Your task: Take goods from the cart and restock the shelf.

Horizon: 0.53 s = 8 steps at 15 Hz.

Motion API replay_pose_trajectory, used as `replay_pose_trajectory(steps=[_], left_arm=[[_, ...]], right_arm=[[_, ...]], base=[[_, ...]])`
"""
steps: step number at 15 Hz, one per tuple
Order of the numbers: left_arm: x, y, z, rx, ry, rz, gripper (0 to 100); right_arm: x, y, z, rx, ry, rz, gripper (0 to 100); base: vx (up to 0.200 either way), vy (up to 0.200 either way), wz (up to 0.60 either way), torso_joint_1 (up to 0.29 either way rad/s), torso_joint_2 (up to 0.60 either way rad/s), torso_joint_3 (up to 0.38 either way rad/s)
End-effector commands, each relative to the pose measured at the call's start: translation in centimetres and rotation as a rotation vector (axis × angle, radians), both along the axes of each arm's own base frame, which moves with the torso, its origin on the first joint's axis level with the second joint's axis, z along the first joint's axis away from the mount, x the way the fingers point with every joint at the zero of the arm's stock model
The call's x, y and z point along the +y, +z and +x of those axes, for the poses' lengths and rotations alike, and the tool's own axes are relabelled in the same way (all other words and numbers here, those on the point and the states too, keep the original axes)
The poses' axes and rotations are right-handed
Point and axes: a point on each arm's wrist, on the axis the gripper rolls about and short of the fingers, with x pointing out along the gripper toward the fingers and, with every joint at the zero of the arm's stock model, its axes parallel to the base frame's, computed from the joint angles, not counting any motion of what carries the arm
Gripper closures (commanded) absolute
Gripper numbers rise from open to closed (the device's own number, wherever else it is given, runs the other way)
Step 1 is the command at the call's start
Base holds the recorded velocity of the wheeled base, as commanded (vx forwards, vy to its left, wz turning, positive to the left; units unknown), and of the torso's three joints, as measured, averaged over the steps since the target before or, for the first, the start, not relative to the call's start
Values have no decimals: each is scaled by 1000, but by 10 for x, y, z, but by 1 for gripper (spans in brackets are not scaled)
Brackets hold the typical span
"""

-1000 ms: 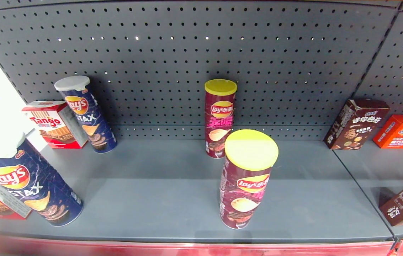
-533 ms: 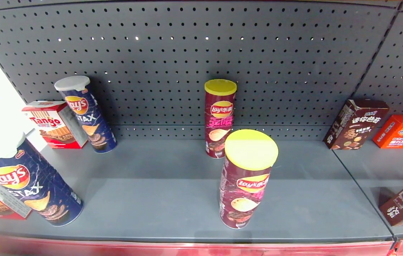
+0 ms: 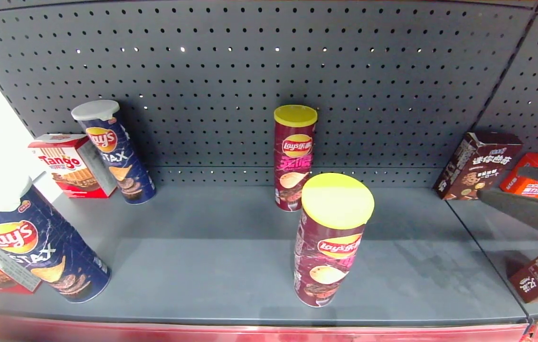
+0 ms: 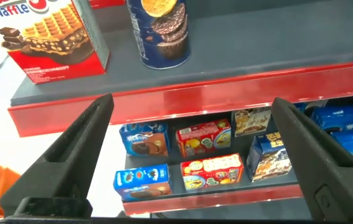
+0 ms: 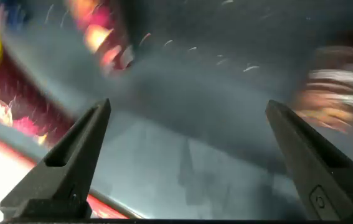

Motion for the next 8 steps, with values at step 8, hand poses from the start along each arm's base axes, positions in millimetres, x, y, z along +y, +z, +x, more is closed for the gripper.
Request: replay_pose_trajectory(steps=[8], left_arm=[[0, 0, 0, 3, 0, -3, 0]], right_arm=[[46, -42, 32, 165, 178, -126, 0]], base=[[0, 0, 0, 0, 0, 0]])
